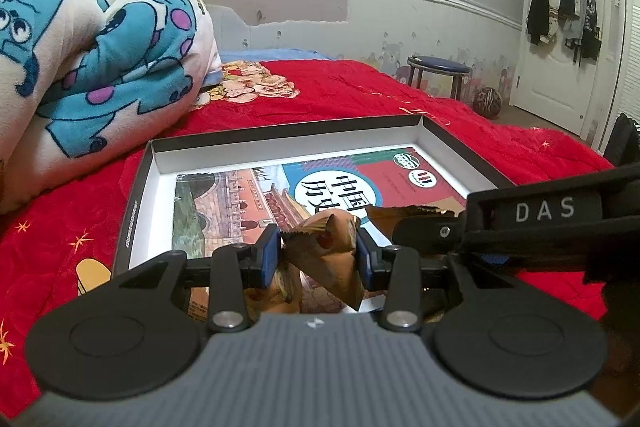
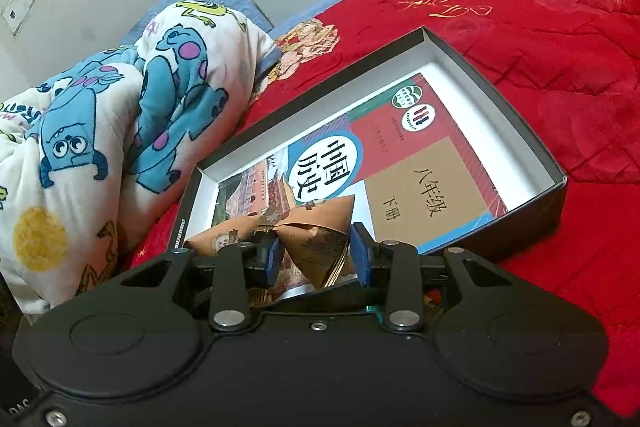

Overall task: Organize objects
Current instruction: 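Lift the left tool's triangle into the box while the right tool carries its own, then open both tools to release the triangles inside the box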

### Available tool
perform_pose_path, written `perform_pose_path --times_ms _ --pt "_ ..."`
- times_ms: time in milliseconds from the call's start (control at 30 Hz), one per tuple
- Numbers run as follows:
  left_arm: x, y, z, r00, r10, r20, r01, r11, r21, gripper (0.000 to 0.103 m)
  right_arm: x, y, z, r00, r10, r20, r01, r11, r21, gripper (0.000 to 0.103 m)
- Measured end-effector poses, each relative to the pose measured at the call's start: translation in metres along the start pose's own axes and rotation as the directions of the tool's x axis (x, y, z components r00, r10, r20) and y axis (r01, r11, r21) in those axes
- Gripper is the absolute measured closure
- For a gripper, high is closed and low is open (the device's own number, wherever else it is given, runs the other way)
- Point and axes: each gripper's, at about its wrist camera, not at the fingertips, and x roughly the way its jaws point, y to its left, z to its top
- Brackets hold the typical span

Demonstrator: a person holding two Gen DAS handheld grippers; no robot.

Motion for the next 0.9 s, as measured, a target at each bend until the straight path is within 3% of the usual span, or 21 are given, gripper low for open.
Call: perform_pose_path --times_ms 533,667,900 --pt "0.0 -0.008 -0.003 1.0 -0.017 0.004 0.016 0.999 0.04 0.053 -0.001 0.008 0.001 1.0 -0.024 -0.018 0.023 0.999 -0.031 0.069" --pt "0.0 -0.009 -0.003 1.0 -0.019 0.005 0.019 0.999 0.045 0.044 -0.001 0.01 0.0 0.999 -0.036 -0.014 0.035 0.998 -0.052 0.069" --pt "0.0 -0.006 -0.001 1.0 -0.021 -0.008 0.022 1.0 0.021 0.037 -0.002 0.01 0.001 0.999 -0.04 -0.017 0.039 0.999 -0.036 0.069"
